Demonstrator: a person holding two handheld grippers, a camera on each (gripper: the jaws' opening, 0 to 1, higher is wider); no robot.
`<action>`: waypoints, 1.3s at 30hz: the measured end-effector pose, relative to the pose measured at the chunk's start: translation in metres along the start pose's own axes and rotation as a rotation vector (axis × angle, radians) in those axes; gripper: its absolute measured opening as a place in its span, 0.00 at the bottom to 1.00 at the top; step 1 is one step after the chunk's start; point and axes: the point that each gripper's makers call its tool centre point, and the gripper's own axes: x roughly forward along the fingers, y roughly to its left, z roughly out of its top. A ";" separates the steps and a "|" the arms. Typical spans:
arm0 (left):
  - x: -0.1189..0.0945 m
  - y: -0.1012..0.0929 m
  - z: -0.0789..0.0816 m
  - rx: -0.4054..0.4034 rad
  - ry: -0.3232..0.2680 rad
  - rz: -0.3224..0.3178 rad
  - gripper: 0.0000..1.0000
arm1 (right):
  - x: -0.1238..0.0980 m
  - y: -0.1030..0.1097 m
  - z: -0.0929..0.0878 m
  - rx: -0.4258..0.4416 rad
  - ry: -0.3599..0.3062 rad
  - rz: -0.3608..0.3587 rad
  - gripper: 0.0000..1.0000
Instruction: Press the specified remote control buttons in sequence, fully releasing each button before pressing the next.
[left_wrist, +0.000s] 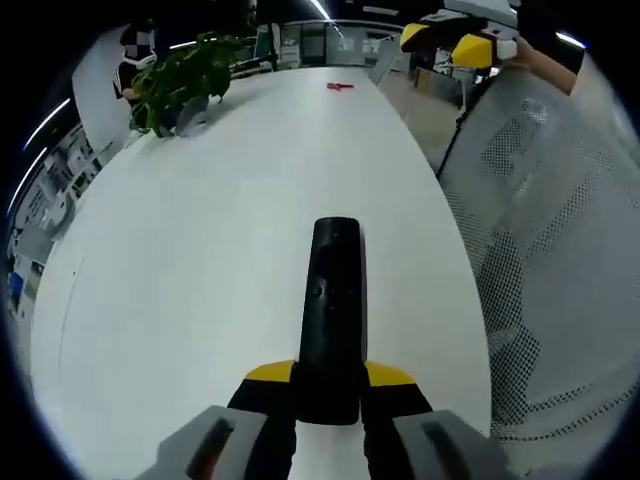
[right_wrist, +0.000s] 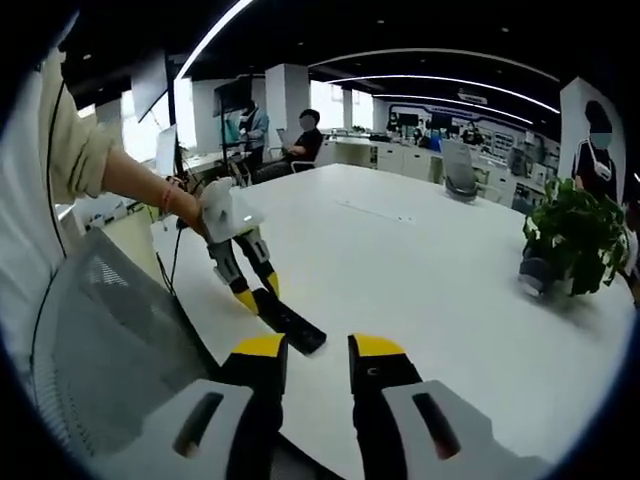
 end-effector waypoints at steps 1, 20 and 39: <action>0.000 -0.003 0.000 -0.003 -0.003 -0.004 0.23 | 0.000 0.000 0.001 0.005 -0.005 0.000 0.24; 0.000 -0.056 0.001 0.015 -0.032 -0.027 0.24 | 0.004 0.007 -0.005 -0.038 0.034 0.030 0.20; 0.001 -0.060 0.000 -0.028 -0.036 0.014 0.24 | 0.010 0.021 -0.020 -0.083 0.119 0.107 0.16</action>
